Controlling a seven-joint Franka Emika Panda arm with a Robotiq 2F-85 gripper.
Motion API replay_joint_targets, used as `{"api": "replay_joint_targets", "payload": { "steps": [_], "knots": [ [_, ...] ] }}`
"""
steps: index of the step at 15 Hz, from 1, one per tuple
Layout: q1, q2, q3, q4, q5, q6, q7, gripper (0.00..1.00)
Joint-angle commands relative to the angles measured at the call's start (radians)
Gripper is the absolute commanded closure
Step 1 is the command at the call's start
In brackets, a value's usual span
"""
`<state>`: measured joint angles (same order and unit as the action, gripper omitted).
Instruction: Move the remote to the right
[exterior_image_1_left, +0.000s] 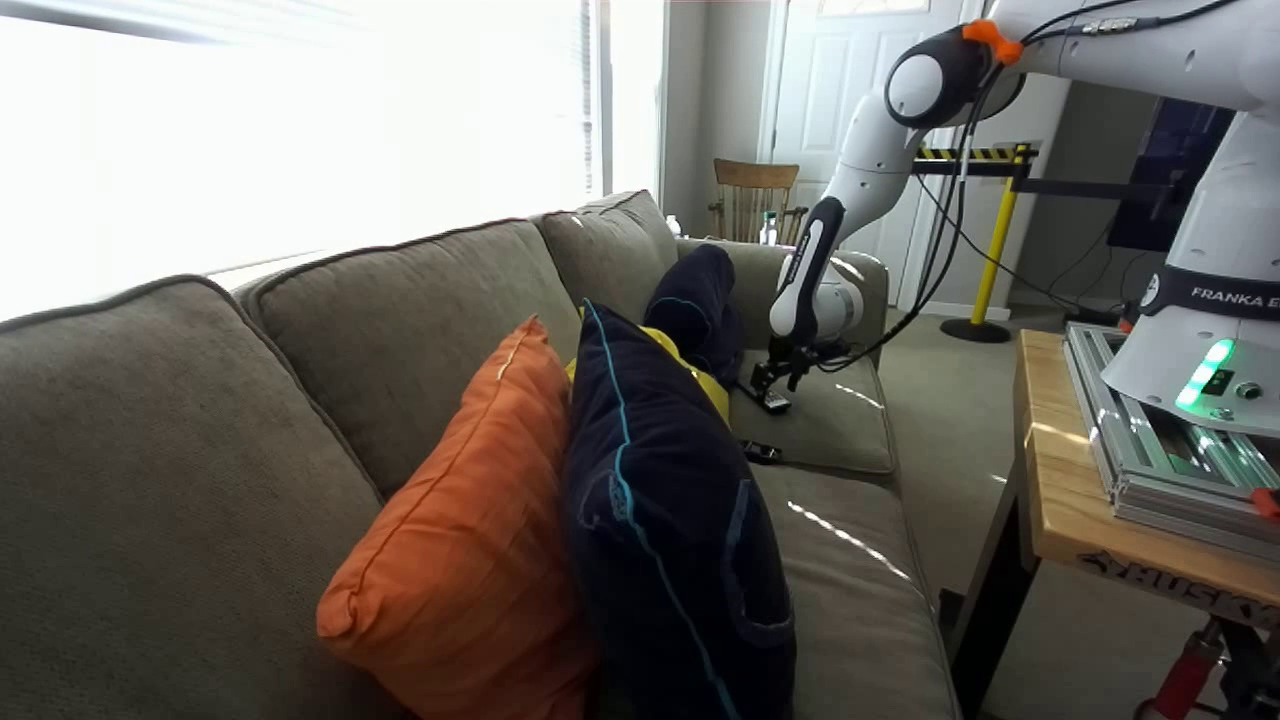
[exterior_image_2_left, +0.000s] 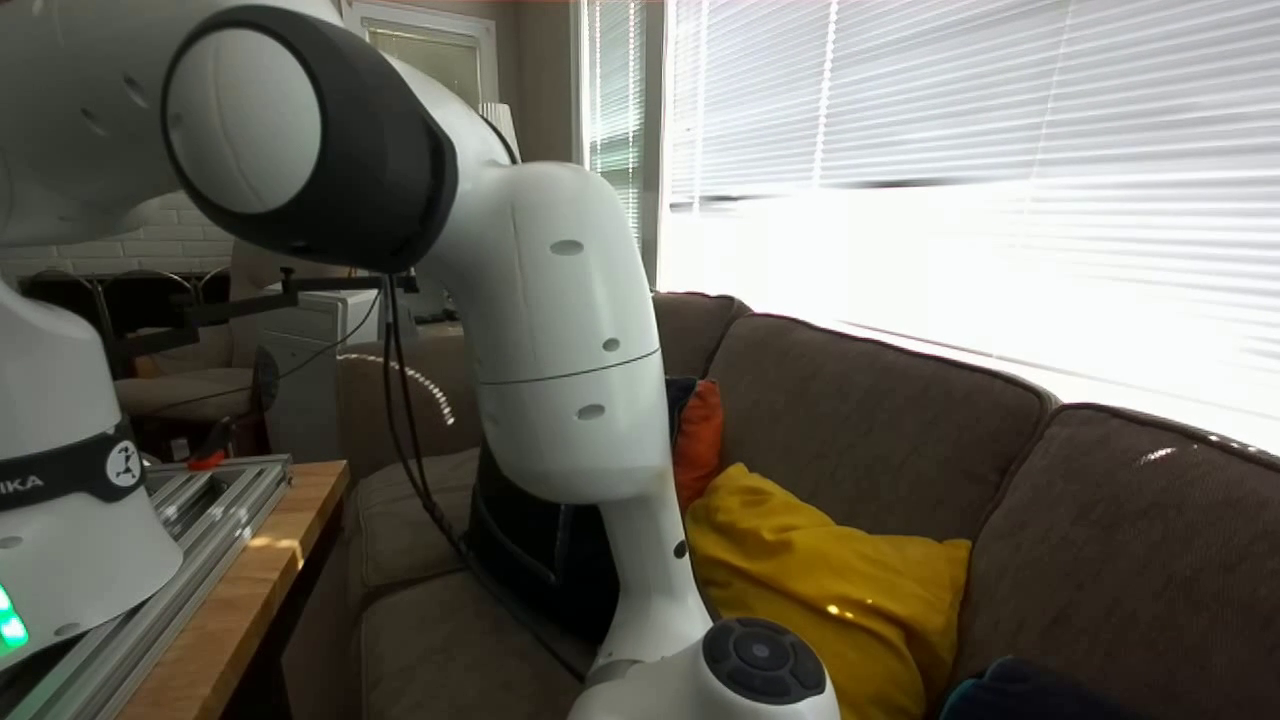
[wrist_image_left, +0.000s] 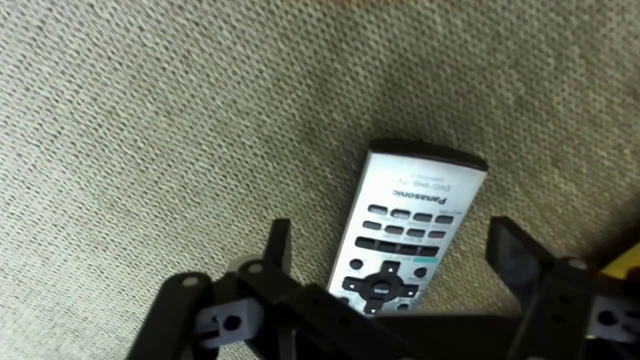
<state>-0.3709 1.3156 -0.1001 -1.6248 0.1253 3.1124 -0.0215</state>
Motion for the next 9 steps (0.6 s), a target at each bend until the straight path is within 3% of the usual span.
{"api": "replay_joint_targets", "payload": {
  "steps": [1, 6, 7, 8, 9],
  "knots": [
    [-0.008, 0.055, -0.001, 0.067, -0.025, -0.011, -0.003, 0.0],
    [-0.023, 0.101, 0.027, 0.118, -0.02, 0.0, -0.003, 0.0],
    [-0.022, 0.107, 0.029, 0.127, -0.017, -0.002, 0.001, 0.25],
    [-0.022, 0.111, 0.032, 0.132, -0.015, 0.0, 0.002, 0.26],
    [-0.018, 0.114, 0.03, 0.139, -0.009, -0.002, 0.012, 0.34]
  ]
}}
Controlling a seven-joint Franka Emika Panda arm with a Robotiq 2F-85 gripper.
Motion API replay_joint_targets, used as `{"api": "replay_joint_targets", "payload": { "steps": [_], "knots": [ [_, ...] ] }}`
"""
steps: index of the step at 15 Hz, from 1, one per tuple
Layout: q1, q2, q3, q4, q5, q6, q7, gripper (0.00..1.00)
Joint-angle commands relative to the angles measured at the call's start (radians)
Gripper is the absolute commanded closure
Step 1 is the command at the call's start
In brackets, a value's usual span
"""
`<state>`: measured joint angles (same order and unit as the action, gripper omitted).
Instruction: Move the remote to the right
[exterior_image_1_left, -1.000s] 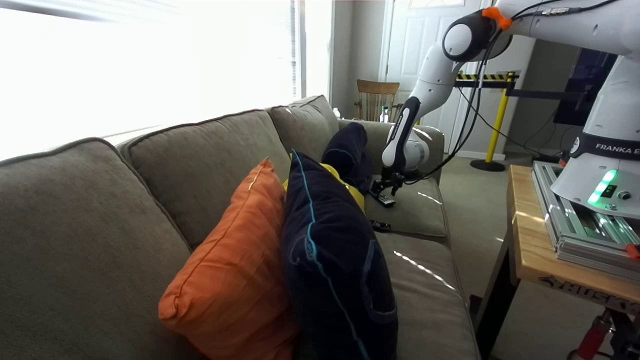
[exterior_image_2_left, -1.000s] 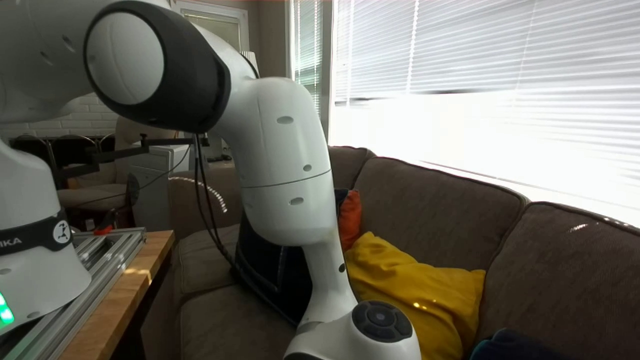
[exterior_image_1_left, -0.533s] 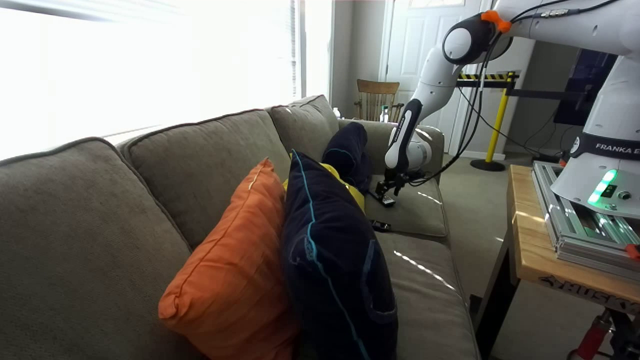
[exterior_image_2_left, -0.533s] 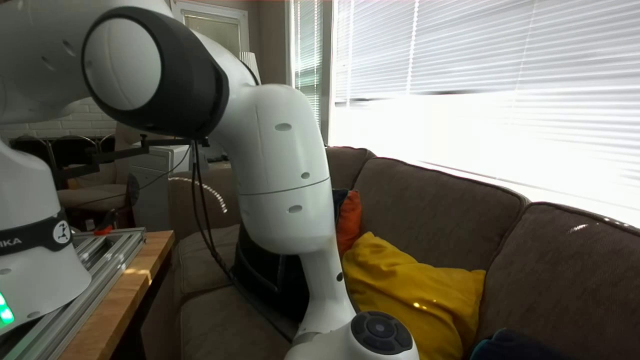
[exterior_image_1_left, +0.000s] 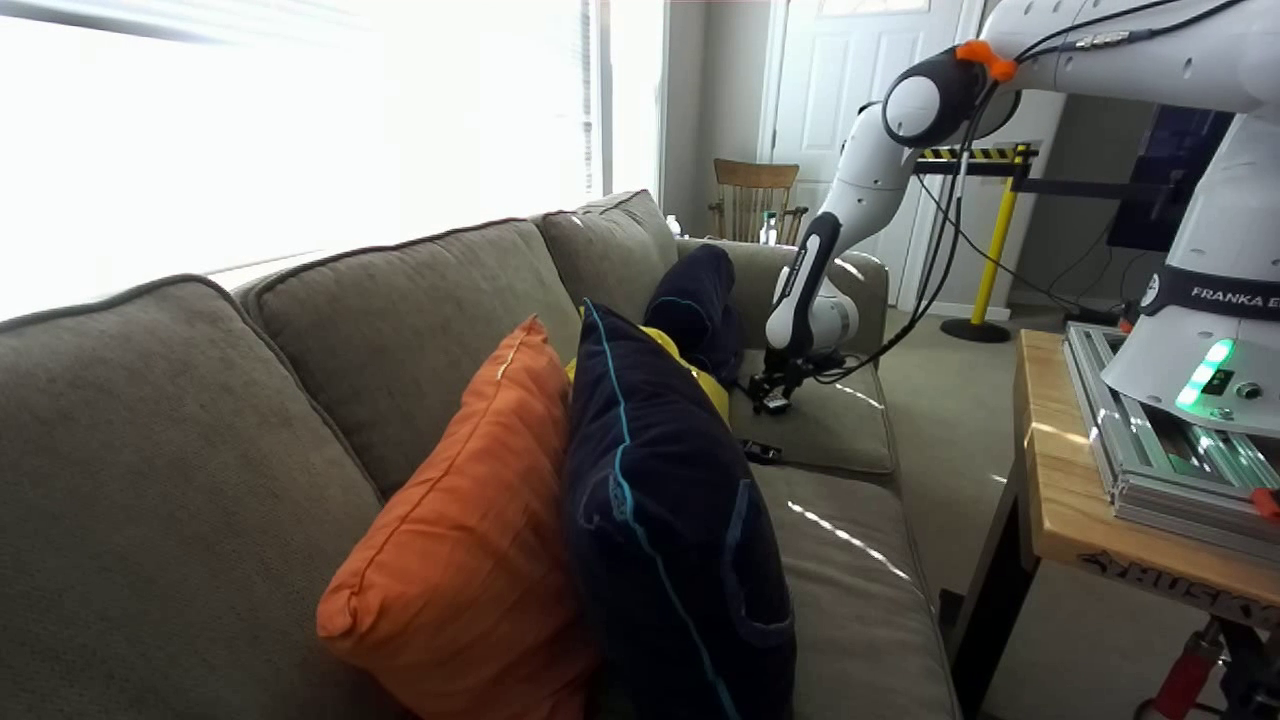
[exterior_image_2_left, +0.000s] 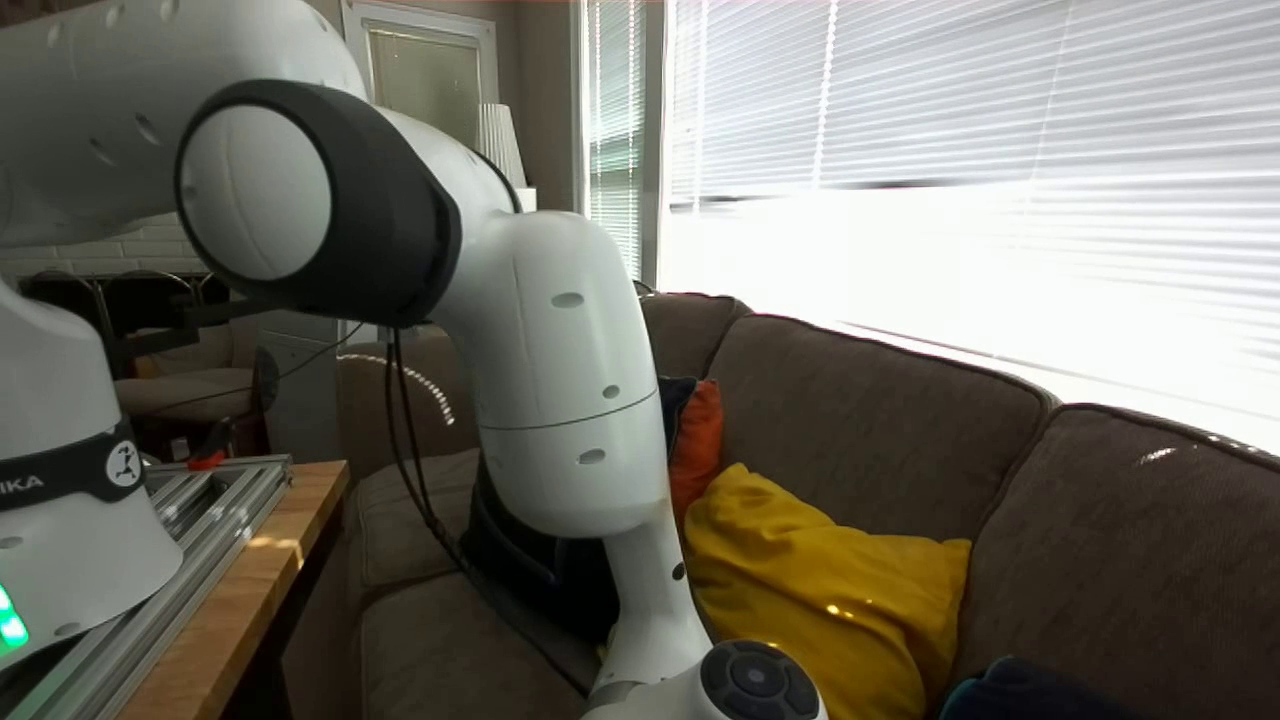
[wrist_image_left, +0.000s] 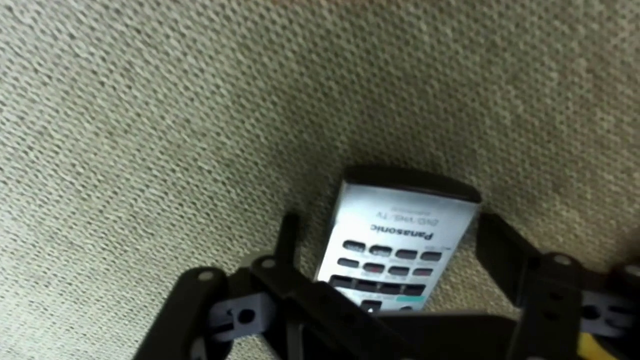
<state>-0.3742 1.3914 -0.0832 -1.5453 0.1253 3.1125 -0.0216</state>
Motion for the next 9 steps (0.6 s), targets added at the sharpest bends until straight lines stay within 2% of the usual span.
{"api": "replay_joint_targets", "payload": {
  "steps": [1, 2, 5, 7, 9],
  "knots": [
    [-0.003, 0.041, 0.005, 0.064, 0.003, 0.005, 0.031, 0.41],
    [0.005, 0.041, -0.003, 0.067, 0.018, 0.007, 0.055, 0.5],
    [0.029, 0.032, -0.023, 0.067, 0.076, 0.023, 0.16, 0.67],
    [0.055, 0.025, -0.046, 0.062, 0.13, 0.03, 0.243, 0.69],
    [0.12, 0.014, -0.111, 0.037, 0.195, 0.025, 0.34, 0.69]
  ]
}}
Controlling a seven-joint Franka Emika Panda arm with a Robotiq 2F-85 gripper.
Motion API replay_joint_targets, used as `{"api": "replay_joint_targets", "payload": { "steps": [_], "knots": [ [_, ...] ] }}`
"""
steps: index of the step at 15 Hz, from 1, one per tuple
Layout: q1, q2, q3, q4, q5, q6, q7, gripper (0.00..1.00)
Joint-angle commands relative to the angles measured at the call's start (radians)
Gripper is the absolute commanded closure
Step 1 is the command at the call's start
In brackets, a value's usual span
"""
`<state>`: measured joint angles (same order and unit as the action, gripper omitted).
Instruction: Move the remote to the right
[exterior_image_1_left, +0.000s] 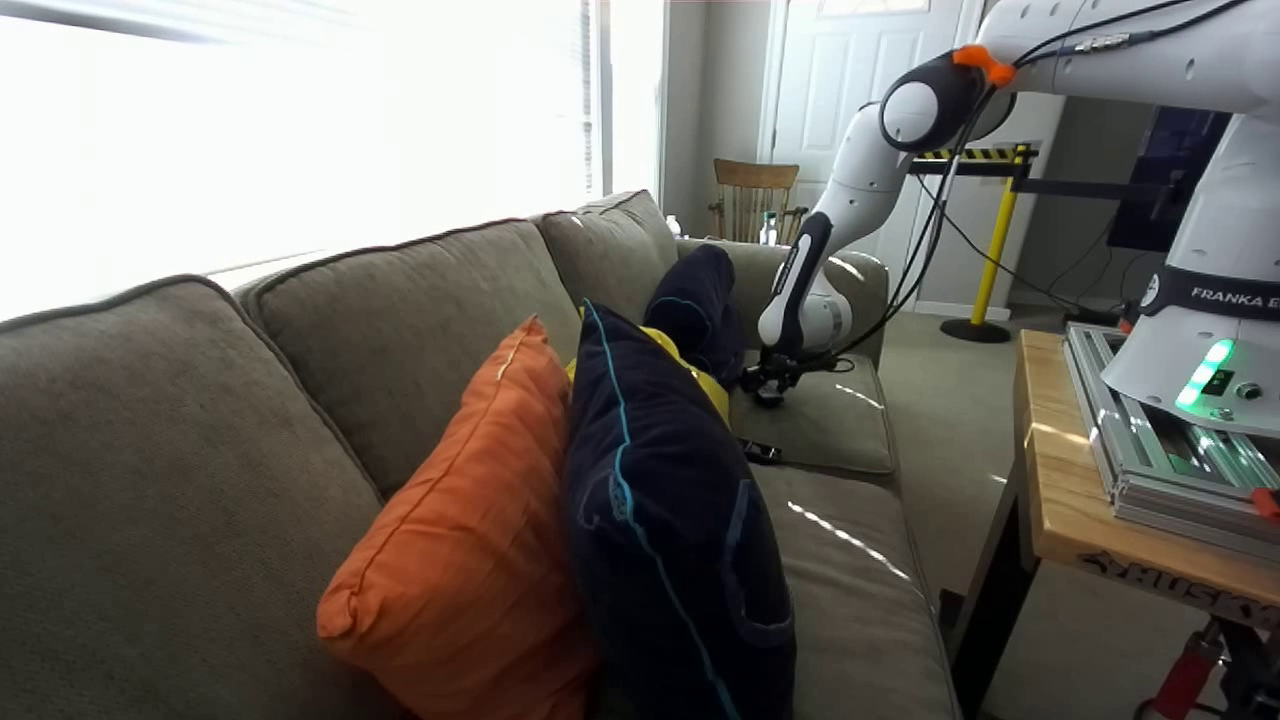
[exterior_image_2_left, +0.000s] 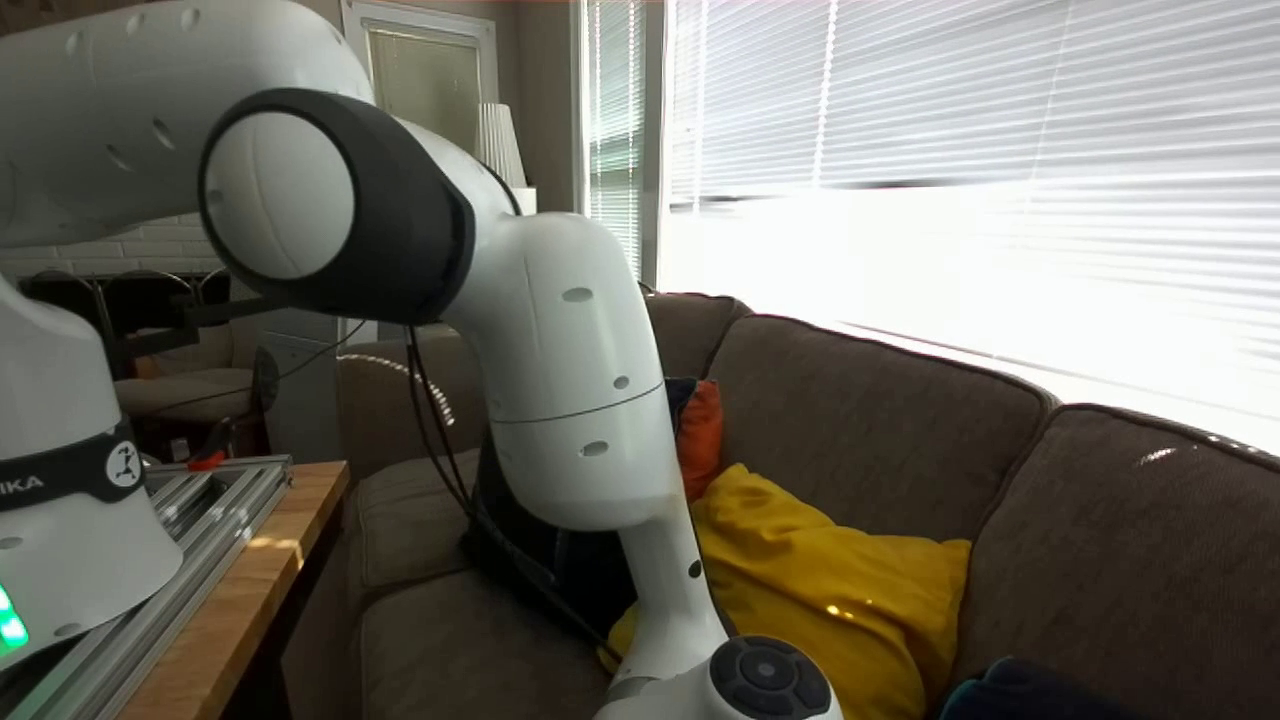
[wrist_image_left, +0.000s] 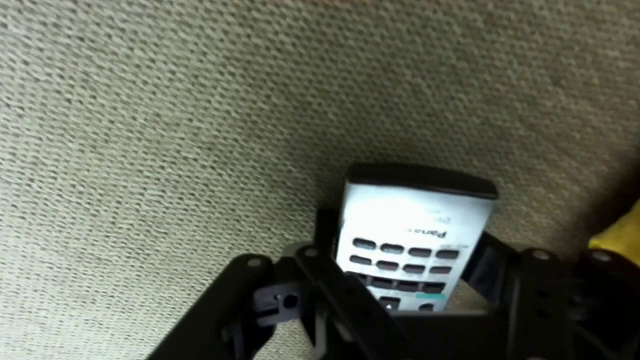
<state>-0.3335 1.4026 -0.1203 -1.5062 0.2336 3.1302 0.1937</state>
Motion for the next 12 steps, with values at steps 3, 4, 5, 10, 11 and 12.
{"api": "replay_joint_targets", "payload": {
  "steps": [3, 4, 5, 10, 11, 12],
  "knots": [
    [0.171, 0.012, -0.166, -0.003, 0.179, -0.01, 0.27, 0.69],
    [0.19, 0.024, -0.185, 0.011, 0.199, -0.019, 0.307, 0.69],
    [0.213, 0.032, -0.207, 0.018, 0.217, -0.03, 0.346, 0.69],
    [0.25, 0.064, -0.23, 0.059, 0.23, -0.062, 0.452, 0.19],
    [0.252, 0.072, -0.231, 0.065, 0.226, -0.062, 0.47, 0.18],
    [0.258, 0.075, -0.236, 0.067, 0.222, -0.07, 0.486, 0.11]
  ]
}}
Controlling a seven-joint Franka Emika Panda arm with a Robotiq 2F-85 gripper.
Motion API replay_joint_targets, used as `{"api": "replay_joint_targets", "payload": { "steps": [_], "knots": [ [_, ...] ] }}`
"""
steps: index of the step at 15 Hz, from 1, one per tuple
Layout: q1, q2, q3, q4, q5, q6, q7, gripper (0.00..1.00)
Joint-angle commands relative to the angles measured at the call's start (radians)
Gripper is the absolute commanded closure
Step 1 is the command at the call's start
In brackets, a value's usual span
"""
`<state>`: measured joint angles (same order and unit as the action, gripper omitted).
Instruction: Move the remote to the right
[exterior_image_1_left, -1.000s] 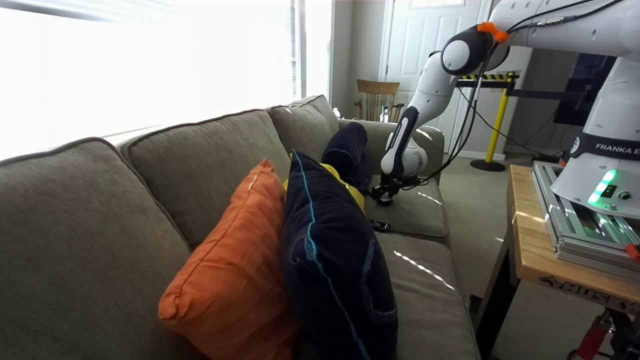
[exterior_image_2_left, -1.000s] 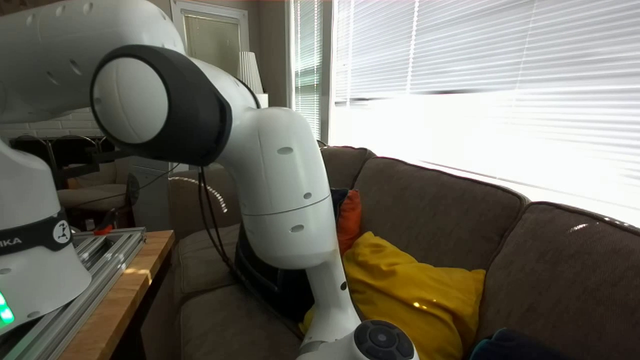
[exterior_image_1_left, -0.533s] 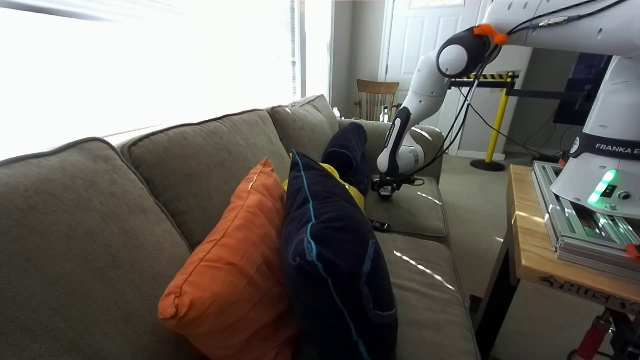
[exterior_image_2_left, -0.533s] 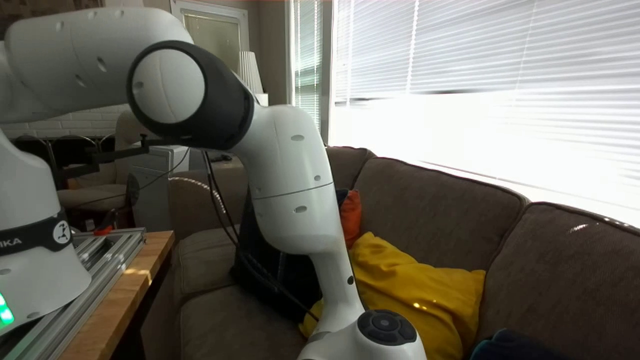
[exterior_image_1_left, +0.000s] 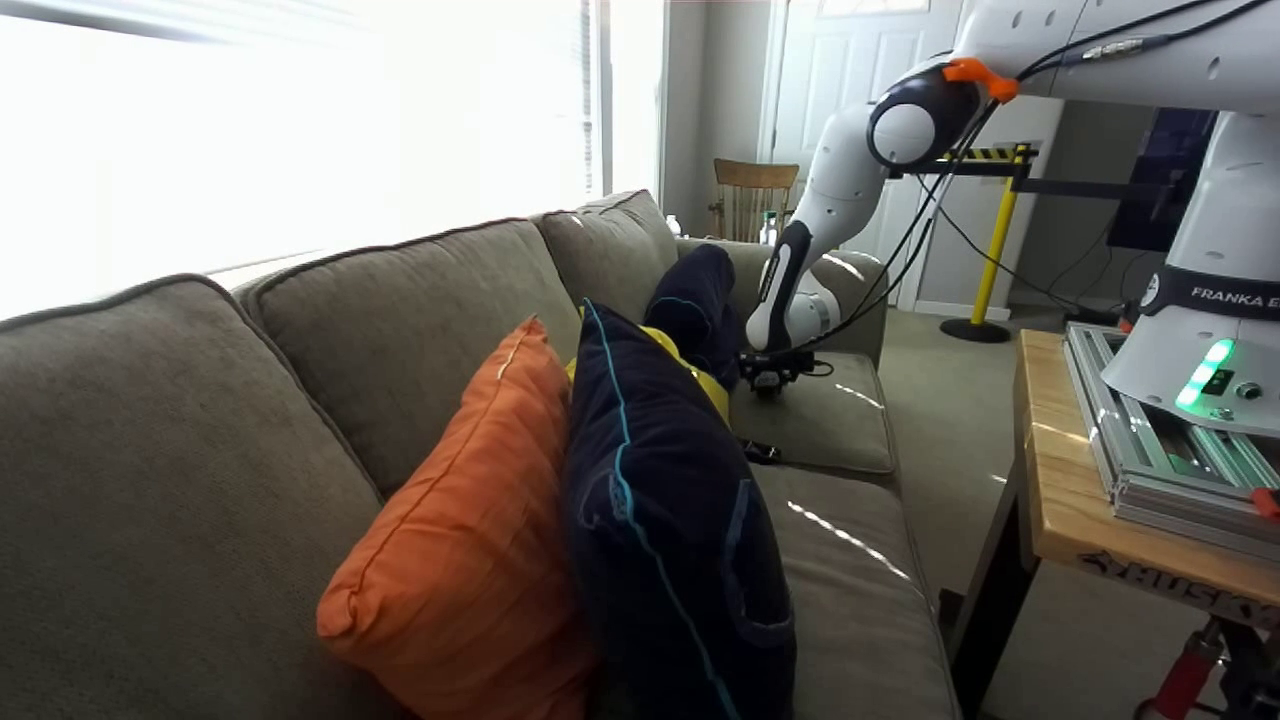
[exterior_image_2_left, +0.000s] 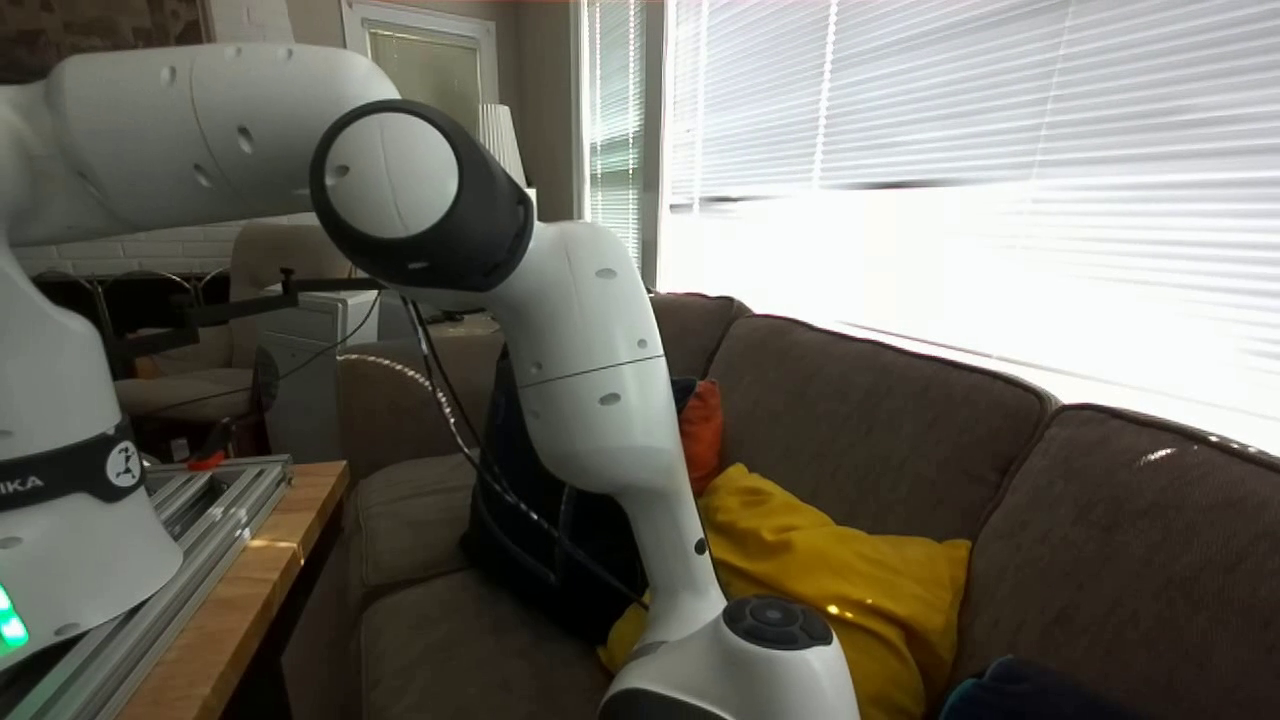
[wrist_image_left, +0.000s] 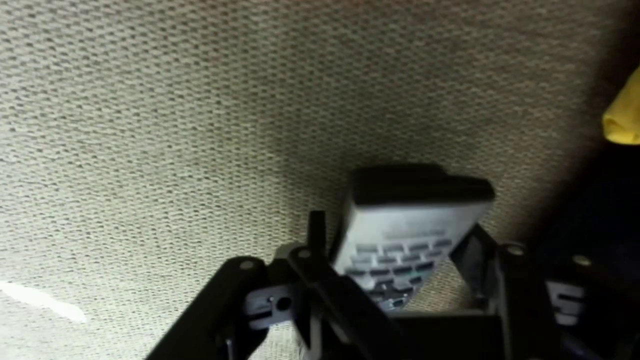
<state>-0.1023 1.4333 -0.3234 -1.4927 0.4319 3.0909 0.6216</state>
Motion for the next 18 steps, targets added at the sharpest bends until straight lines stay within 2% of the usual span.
{"api": "replay_joint_targets", "payload": {
  "steps": [1, 2, 6, 8, 14, 18],
  "knots": [
    [0.033, 0.049, -0.039, 0.055, 0.02, -0.032, 0.072, 0.05],
    [0.036, 0.05, -0.042, 0.055, 0.017, -0.035, 0.083, 0.0],
    [0.07, 0.013, -0.062, -0.007, 0.0, -0.048, 0.094, 0.0],
    [0.077, -0.045, -0.055, -0.081, -0.031, -0.04, 0.035, 0.0],
    [-0.017, -0.18, 0.073, -0.204, -0.146, -0.026, -0.301, 0.0],
    [-0.107, -0.258, 0.163, -0.287, -0.232, -0.039, -0.494, 0.0]
  ]
}}
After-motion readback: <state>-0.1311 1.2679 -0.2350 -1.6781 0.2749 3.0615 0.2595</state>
